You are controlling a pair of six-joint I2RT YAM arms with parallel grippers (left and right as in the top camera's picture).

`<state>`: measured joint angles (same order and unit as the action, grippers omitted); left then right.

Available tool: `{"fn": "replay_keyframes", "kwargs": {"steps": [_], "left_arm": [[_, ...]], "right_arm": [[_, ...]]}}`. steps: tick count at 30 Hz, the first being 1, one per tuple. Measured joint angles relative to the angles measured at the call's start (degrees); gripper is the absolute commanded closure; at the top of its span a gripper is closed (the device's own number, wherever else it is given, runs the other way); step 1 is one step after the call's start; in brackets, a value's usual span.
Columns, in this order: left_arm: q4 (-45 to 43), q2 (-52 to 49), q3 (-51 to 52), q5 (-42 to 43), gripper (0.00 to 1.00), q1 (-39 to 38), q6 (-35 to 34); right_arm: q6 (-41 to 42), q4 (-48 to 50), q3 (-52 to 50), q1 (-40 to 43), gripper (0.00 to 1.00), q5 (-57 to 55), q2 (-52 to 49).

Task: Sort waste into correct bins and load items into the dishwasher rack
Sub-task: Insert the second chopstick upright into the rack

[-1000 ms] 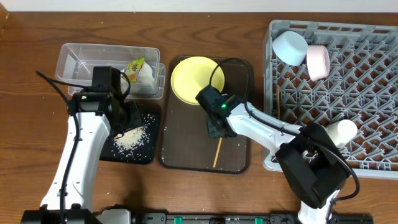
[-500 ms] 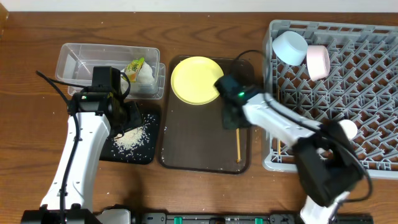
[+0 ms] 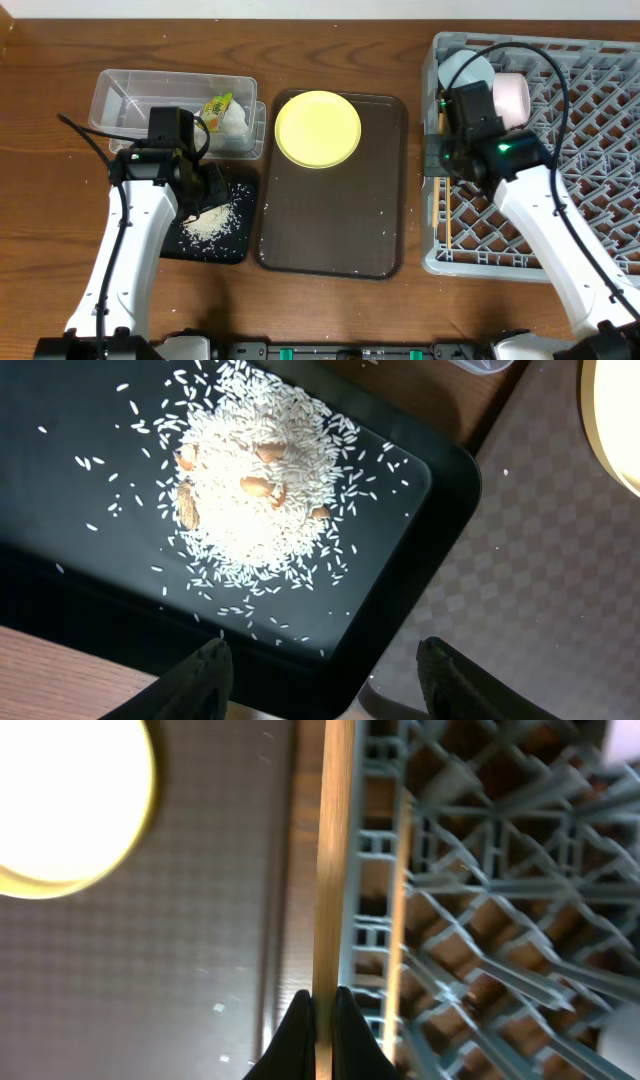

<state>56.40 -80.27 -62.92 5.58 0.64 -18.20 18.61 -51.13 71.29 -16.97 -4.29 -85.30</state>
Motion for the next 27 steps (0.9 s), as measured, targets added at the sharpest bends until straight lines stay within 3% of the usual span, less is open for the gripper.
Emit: {"fn": "replay_keyframes", "kwargs": {"steps": [8, 11, 15, 27], "left_arm": [[-0.02, 0.00, 0.00, 0.00, 0.37, 0.00, -0.02], [-0.02, 0.00, 0.00, 0.00, 0.38, 0.00, -0.02], [0.00, 0.00, 0.00, 0.00, 0.38, 0.00, -0.02], [-0.02, 0.00, 0.00, 0.00, 0.38, 0.00, -0.02]], "right_arm": [[-1.75, -1.27, -0.63, 3.63, 0.98, -0.04, -4.63], [-1.88, -1.25, -0.96, 3.63, 0.81, 0.04, -7.43], [-2.54, -0.72, -1.40, 3.63, 0.69, 0.07, -9.22], [-2.84, 6.03, -1.31, 3.74, 0.55, 0.92, -7.21]]}}
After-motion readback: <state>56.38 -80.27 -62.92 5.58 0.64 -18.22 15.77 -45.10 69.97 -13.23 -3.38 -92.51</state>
